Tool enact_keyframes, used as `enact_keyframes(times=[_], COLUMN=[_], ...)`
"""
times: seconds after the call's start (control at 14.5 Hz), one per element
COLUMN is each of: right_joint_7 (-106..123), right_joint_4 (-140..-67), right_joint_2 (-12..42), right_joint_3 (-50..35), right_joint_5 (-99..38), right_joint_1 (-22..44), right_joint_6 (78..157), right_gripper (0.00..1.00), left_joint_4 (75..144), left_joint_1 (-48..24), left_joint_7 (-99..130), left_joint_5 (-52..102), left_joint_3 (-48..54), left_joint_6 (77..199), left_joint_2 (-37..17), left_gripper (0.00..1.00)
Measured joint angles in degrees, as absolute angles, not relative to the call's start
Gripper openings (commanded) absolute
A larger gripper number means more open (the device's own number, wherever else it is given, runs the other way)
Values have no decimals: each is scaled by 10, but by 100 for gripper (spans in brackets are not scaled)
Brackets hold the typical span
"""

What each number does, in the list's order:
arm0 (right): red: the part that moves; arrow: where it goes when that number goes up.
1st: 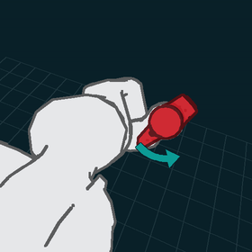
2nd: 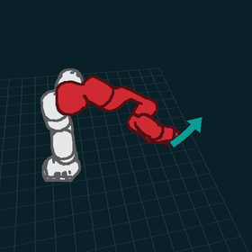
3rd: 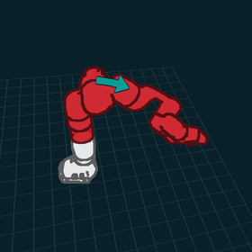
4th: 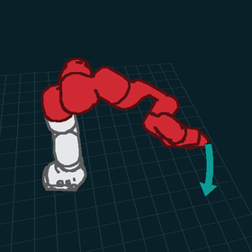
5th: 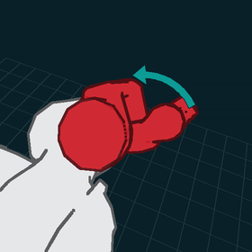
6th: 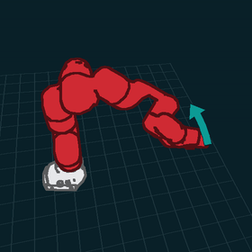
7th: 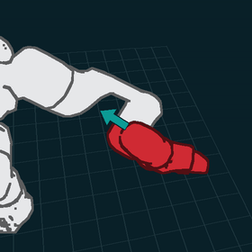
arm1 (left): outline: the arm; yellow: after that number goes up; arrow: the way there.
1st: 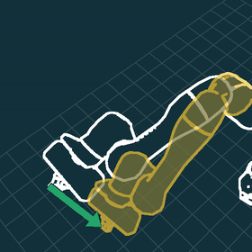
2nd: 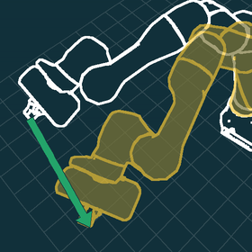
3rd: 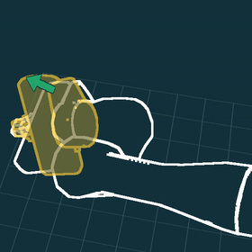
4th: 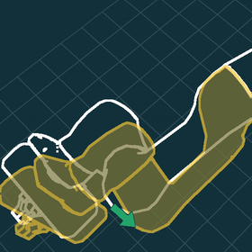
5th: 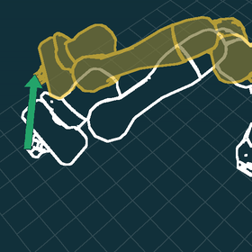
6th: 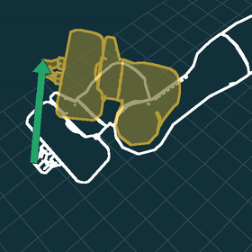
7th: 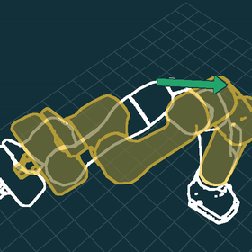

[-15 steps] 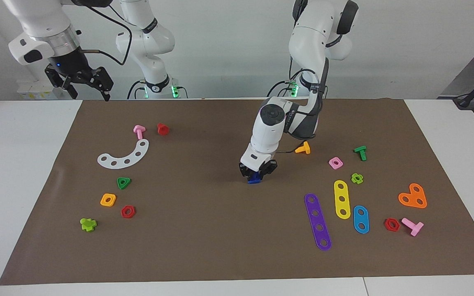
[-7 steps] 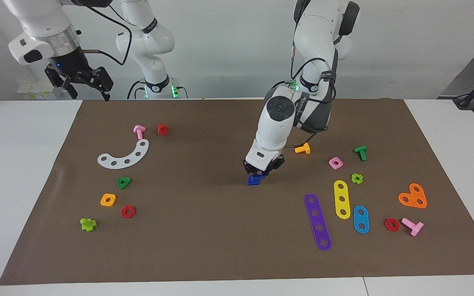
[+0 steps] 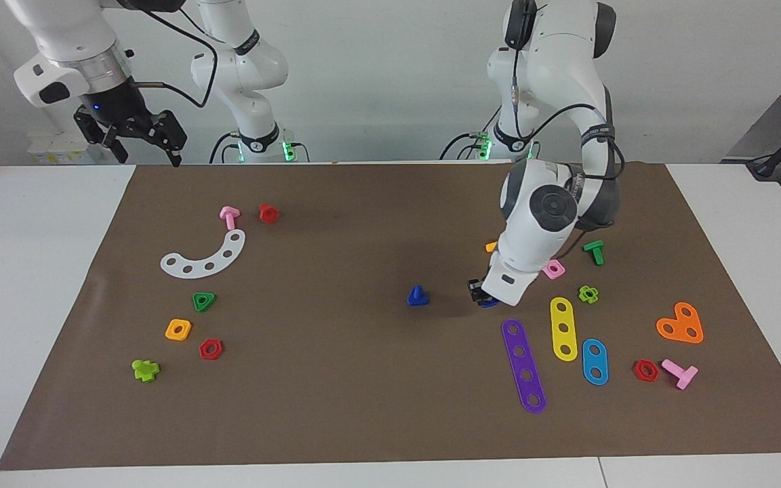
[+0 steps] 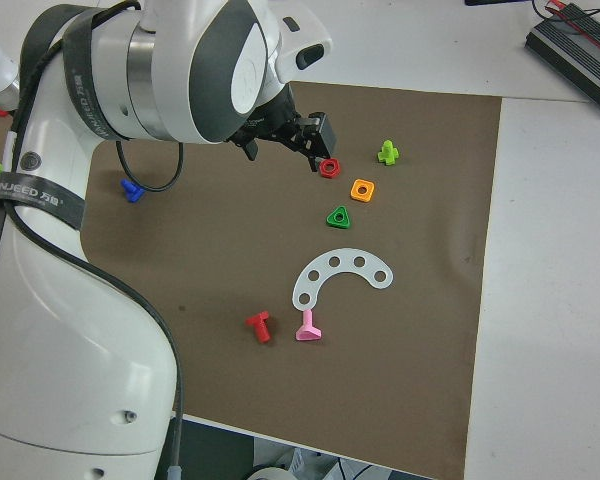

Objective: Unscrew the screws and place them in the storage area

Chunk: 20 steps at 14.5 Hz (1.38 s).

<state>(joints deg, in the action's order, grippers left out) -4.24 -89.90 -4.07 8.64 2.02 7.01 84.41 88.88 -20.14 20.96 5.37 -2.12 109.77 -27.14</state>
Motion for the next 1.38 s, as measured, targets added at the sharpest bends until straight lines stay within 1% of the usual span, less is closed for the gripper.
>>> enact_keyframes(times=[0.28,0.34,0.48,0.55,0.62,0.69,0.76,0.89,0.96,1.17,1.31,1.38], right_joint_7=[-42,-42,-42,-42,-42,-42,-42,-60,-99,-255,-345,-374], right_joint_4=[-899,-899,-899,-899,-897,-888,-871,-836,-826,-819,-819,-819], right_joint_2=[-41,-41,-41,-40,-38,-30,-15,28,51,118,170,197], right_joint_3=[86,86,86,86,85,85,84,80,75,63,61,61], right_joint_5=[20,20,20,20,20,17,8,-18,-22,-23,-23,-23], right_joint_1=[70,70,72,77,84,89,93,104,123,236,308,332], right_joint_6=[844,844,846,849,853,852,852,861,873,952,1030,1071], right_gripper=[100,100,100,100,100,100,100,100,100,99,99,99], left_joint_4=[987,1009,1044,1057,1066,1071,1073,1073,1071,1043,1015,1002], left_joint_1=[-174,-172,-172,-172,-172,-172,-172,-170,-167,-129,-84,-59], left_joint_7=[113,105,101,101,101,101,101,101,101,99,74,50], left_joint_5=[55,55,55,55,55,55,55,55,55,55,55,55], left_joint_3=[-22,-22,-21,-20,-19,-19,-20,-21,-22,-24,-26,-27], left_joint_6=[1101,1109,1138,1155,1172,1184,1190,1198,1199,1192,1159,1140], left_joint_2=[-234,-225,-213,-209,-207,-206,-205,-202,-200,-179,-159,-151], left_gripper=[38,41,50,60,73,90,100,100,100,100,100,100])
